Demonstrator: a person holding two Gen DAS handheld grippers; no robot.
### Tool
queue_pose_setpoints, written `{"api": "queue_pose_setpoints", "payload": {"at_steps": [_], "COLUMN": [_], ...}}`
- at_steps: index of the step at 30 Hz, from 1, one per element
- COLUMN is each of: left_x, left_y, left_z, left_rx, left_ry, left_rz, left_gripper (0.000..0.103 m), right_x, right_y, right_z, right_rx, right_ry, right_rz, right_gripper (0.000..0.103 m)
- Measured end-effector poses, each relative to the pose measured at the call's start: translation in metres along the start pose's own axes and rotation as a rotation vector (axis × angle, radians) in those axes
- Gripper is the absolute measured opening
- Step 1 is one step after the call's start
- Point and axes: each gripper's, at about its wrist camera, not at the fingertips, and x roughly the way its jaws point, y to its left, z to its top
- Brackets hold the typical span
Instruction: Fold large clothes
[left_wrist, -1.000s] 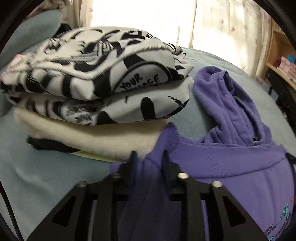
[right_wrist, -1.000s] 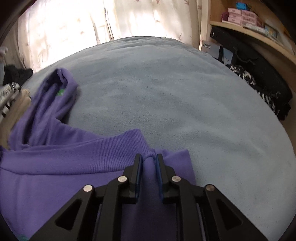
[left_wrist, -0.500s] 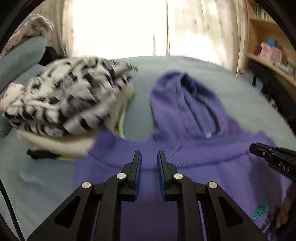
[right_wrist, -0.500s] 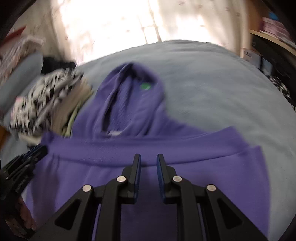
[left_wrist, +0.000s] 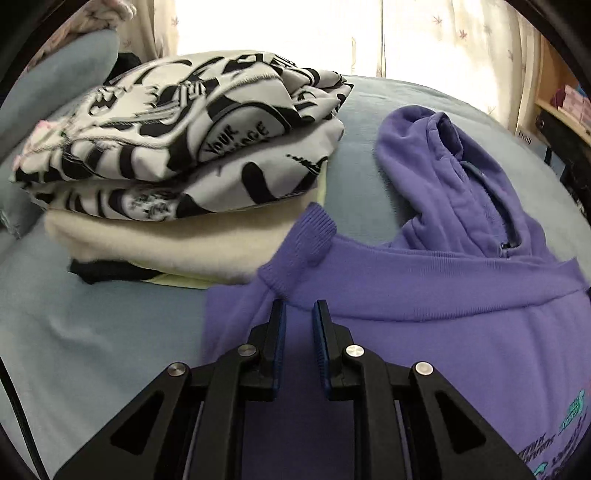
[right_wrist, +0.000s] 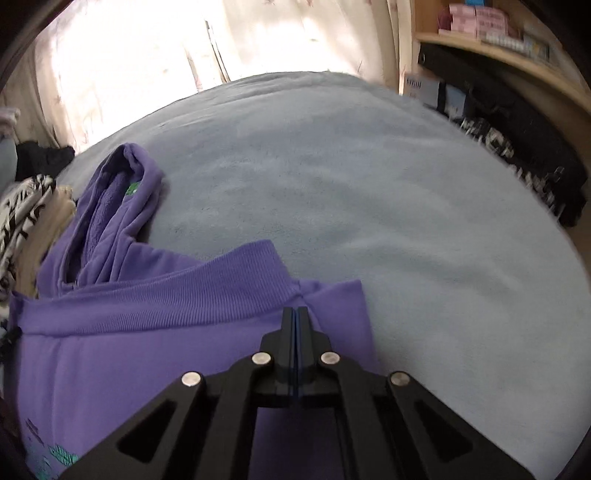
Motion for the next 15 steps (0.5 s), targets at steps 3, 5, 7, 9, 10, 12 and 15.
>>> {"api": "queue_pose_setpoints", "payload": {"at_steps": [3,5,7,9,10,12,15], "left_x": [-0.024,-0.046,-0.073,-0.096,-0.108,-0.121,-0.125], "left_y": [0.0,-0.004,-0.008,-0.012,-0.016,-0.02,-0.026], "left_z": [-0.004,-0.013,-0.029,-0.048,-0.063,-0.087,-0.122], "left_rx": [-0.01,-0.008,0.004,0.007,0.006,-0.014,0.0], "left_ry": [-0.001,-0.014,-0.023,-0.03,-0.021,0.004,0.053], "left_rz": [-0.006,-0.035,-0.071,-0.105,-0.133,-0.18,-0.178], "left_gripper": [0.015,0.015,0.016,0.017,0.018,0.018,0.018], "right_x": [-0.024,-0.041,-0.059,-0.073,-0.08,-0.092,-0.098], "right_y": [0.011,0.023,0.039,0.055,0.064,0.076,0.088], "right_z": [-0.013,-0.026,-0.043,-0.061,-0.074,-0.095,-0.128], "right_rx": [0.016,0.037,0.036,0.029,0.026,0.021,-0.021], "right_ry": [0.007,0.015,0.019,0.037,0.055,0.084,0.115], "right_rz": [0.045,0.136,0.199,0.259,0.294,0.35,0.357], "right_gripper": [0.003,0.003,0.003,0.003,0.003,0.003,0.003]}}
